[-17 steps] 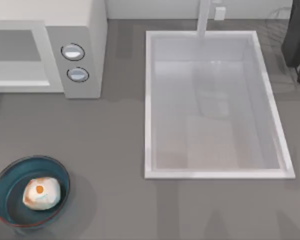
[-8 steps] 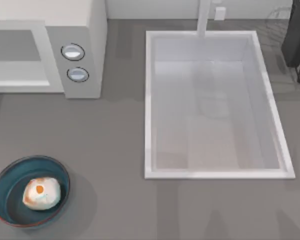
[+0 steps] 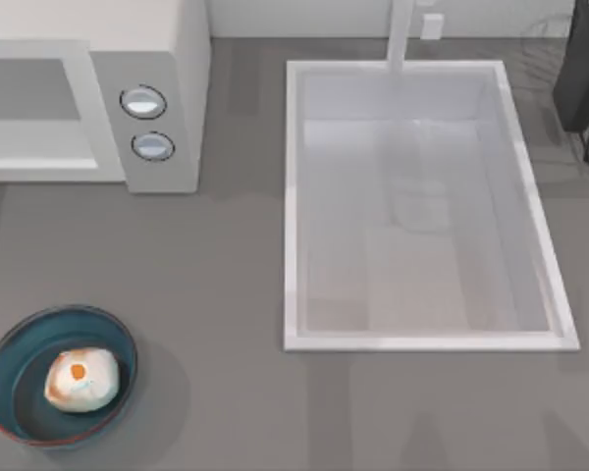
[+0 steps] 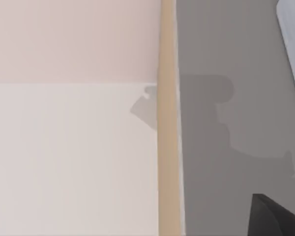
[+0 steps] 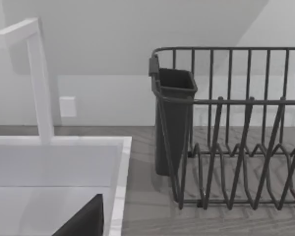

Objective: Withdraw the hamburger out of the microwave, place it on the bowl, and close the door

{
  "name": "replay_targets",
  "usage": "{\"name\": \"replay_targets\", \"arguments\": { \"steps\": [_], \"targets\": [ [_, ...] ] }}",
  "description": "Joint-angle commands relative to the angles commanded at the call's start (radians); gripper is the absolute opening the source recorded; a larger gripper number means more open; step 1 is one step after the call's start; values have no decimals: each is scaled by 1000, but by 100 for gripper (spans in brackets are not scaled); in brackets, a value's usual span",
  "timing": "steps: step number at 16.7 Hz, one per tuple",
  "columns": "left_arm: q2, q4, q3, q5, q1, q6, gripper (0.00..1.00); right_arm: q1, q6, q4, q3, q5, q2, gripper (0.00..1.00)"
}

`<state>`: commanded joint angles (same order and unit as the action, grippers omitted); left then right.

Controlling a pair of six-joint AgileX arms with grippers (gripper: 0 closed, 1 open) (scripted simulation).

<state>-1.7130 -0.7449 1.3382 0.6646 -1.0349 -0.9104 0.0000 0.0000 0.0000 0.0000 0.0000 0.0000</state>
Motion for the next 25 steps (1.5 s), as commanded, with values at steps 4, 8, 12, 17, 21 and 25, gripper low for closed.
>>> {"name": "replay_targets", "arguments": {
  "steps": [4,8,12,17,21,25],
  "targets": [
    [-24,69,-50,1,-1,-1,0,0,0,0,0,0,0,100],
    [-78,243,-162,3,-4,-3,0,0,0,0,0,0,0,100],
    [-124,376,-255,5,-7,-5,0,0,0,0,0,0,0,100],
    [-124,383,-263,5,-3,-5,0,0,0,0,0,0,0,100],
    [-54,421,-336,-16,38,39,0,0,0,0,0,0,0,100],
    [94,504,-529,-59,124,133,0,0,0,0,0,0,0,100]
  ]
}}
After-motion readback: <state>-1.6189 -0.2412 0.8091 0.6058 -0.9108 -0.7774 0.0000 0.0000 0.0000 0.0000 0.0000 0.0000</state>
